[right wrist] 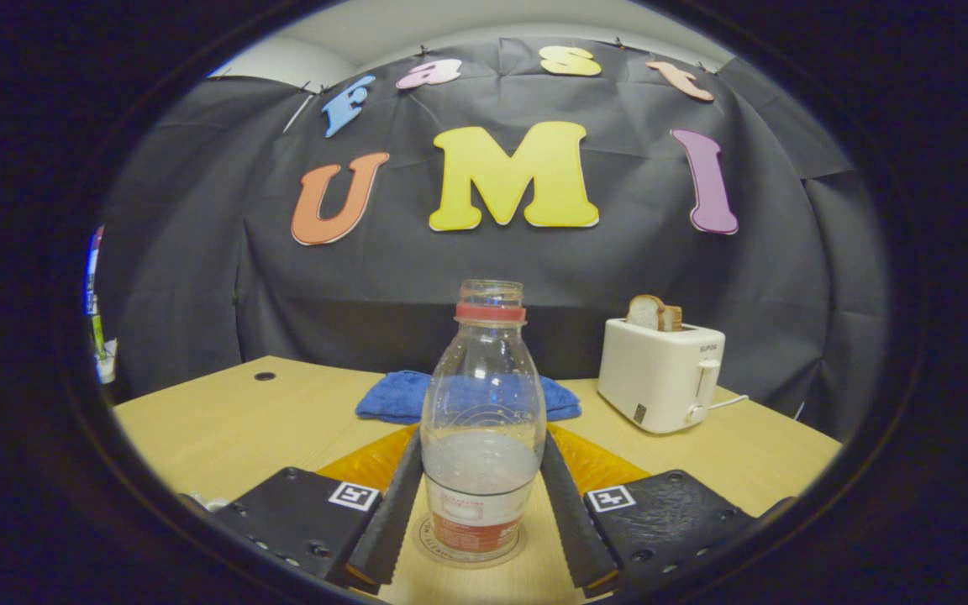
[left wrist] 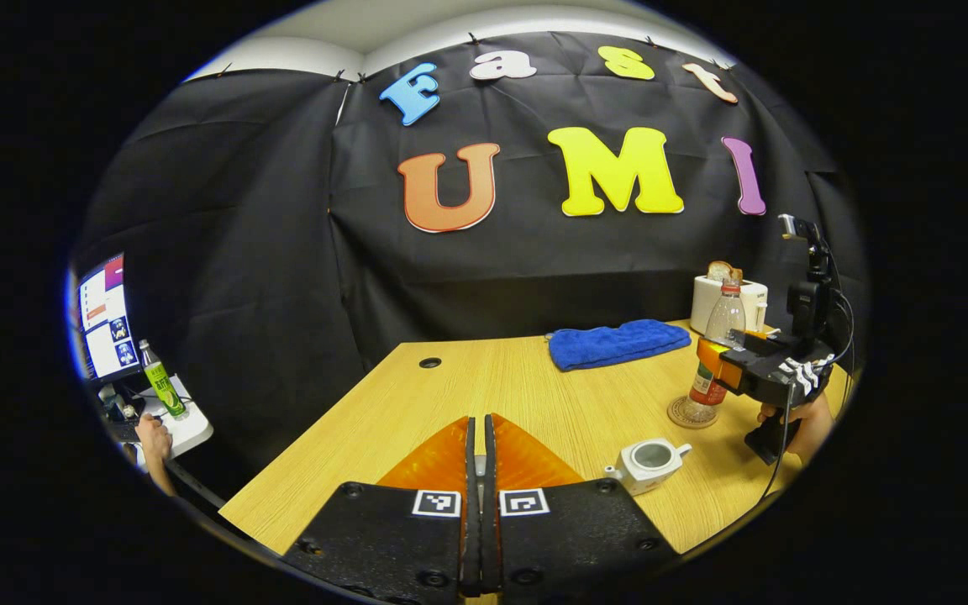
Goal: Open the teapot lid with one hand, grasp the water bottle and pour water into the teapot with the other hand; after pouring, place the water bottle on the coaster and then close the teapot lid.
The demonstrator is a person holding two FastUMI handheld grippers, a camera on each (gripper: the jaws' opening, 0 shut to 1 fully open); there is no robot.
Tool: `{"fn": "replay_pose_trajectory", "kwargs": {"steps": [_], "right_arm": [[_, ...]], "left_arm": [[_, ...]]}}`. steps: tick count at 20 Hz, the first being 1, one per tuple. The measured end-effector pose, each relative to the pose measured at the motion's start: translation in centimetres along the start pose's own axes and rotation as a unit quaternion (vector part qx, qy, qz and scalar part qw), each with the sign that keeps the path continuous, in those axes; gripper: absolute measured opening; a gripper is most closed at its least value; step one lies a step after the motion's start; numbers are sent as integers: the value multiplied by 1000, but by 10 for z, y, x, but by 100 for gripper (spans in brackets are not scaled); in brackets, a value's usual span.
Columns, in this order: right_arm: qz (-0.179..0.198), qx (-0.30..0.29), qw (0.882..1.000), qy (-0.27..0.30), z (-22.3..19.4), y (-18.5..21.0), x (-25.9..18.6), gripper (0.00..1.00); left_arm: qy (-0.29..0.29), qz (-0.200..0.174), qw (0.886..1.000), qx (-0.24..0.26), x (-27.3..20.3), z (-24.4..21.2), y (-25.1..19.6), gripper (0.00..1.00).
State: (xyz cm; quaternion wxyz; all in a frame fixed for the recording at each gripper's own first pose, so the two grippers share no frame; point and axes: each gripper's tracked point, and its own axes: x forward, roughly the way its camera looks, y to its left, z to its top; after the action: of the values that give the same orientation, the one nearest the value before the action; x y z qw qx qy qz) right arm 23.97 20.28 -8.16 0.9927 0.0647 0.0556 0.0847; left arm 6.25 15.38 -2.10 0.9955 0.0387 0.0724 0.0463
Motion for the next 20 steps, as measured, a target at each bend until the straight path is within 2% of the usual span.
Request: {"fn": "replay_pose_trajectory", "kwargs": {"steps": [5, 6, 7, 8, 10, 15, 18, 20], "right_arm": [[5, -7, 1000, 7, -3, 1, 0, 77], [7, -10, 1000, 9, -2, 1, -1, 82], [8, -10, 1000, 10, -2, 1, -1, 81], [11, -9, 1000, 8, -1, 1, -2, 92], [20, -5, 1000, 6, 2, 2, -5, 99], [58, 15, 998, 8, 8, 3, -31, 98], [58, 12, 998, -3, 12, -4, -56, 96], [49, -14, 999, -8, 11, -12, -71, 96]], "left_arm": [[0, 6, 1000, -4, 0, 0, 6, 3], [2, 8, 1000, -6, 0, -1, 8, 3], [4, 10, 1000, -8, 2, -2, 9, 3], [7, 11, 1000, -8, 2, -4, 10, 3], [7, 10, 1000, -9, 3, -5, 10, 3], [-1, 0, 1000, -10, 4, 1, 3, 3], [-3, -13, 1000, -13, 3, 0, -9, 3], [-9, -17, 1000, -15, 3, 5, -15, 3]]}}
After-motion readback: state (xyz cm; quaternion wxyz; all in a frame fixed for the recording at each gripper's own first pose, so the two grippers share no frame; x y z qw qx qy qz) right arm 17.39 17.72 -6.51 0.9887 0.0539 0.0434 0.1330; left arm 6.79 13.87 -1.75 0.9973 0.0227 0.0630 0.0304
